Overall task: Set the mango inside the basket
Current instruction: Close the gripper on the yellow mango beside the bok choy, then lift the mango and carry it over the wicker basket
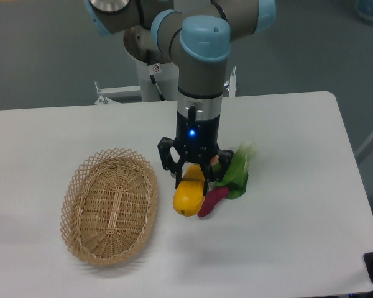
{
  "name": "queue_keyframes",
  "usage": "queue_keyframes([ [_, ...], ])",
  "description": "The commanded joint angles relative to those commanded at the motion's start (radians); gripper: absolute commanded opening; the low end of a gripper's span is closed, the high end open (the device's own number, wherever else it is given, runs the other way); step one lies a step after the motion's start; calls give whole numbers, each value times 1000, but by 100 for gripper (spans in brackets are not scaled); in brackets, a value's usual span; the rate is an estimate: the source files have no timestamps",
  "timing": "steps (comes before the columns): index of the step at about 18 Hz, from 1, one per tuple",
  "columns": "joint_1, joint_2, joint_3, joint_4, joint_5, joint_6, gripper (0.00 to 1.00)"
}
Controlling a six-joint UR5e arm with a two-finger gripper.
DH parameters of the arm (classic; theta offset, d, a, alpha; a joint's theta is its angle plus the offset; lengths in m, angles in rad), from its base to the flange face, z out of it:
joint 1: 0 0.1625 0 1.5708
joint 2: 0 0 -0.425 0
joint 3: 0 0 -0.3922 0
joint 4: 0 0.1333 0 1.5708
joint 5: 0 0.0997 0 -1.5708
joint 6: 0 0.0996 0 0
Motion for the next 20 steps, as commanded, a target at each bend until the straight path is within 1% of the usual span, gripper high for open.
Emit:
queue_keyframes([
  [6, 0, 2, -9, 3, 2, -11, 45],
  [8, -12, 0, -15, 2, 8, -21, 45],
  [12, -98, -9, -9, 2, 86, -104, 45],
  [14, -127, -8, -17, 0, 106, -121, 45],
  [16, -165, -3, -40, -5, 124, -138, 45],
  [20, -236, -18, -54, 11, 167, -248, 45],
])
